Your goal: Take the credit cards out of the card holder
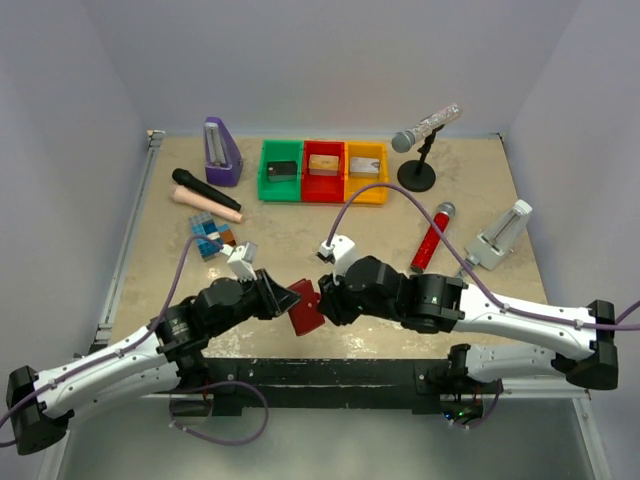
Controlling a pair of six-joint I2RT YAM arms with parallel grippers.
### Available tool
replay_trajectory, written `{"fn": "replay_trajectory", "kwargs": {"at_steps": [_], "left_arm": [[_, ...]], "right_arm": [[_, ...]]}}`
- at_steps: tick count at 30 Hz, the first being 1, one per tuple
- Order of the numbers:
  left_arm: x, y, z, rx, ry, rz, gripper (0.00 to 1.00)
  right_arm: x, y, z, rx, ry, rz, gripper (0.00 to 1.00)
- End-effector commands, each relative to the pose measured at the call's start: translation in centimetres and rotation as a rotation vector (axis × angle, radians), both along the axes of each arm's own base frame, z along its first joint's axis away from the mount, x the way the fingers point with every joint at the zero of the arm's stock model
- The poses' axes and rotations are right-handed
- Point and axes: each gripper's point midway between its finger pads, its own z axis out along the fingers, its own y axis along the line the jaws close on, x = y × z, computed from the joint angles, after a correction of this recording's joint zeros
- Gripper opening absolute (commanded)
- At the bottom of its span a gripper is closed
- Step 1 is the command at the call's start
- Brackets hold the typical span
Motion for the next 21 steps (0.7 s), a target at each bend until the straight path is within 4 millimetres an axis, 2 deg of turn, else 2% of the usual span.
{"fn": "replay_trajectory", "kwargs": {"at_steps": [1,3,9,13,21], "left_arm": [[-0.7,-1.4,5.8,-0.276,-0.298,-0.128,0.00],[-1.1,-0.9,5.9,-0.317,-0.350,-0.138,0.00],[-3.1,-1.1,7.4,-0.346,-0.484,-0.304,0.00],[-4.5,-1.7,8.8,-0.406,-0.522,-0.415,0.00],[-6.0,-2.3,9.8,-0.515,-0.537,-0.545,0.00]], "right_arm": [[-3.1,2.6,2.3,0.213,0.039,0.219,0.32],[-3.7,2.4,2.9,0.271,0.048,0.240,0.32],[-4.2,1.9,2.5,0.335,0.118,0.266,0.29],[-3.6,1.1,2.6,0.376,0.127,0.237,0.27],[-2.5,-1.4,2.7,0.421,0.109,0.169,0.24]]}}
